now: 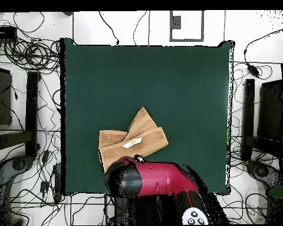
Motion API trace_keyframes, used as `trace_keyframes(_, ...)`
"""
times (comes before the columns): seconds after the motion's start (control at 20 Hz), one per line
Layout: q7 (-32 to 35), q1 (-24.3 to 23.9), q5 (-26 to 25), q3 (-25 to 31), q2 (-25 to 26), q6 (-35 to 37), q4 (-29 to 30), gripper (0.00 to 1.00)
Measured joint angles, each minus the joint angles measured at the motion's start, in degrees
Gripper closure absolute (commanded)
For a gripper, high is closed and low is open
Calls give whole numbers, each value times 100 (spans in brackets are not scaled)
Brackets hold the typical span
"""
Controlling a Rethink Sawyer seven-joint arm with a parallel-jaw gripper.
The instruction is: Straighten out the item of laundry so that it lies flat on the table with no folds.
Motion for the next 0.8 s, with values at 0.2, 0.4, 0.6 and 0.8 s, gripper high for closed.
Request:
trace_keyframes(0.2,0,82,12,-123,190,-275,-2,0)
trace_keyframes(0.4,0,177,51,-166,545,-848,-3,0)
trace_keyframes(0.6,0,231,107,-213,844,-1342,-3,0)
trace_keyframes(0.8,0,296,205,-289,1265,-1901,-4,0)
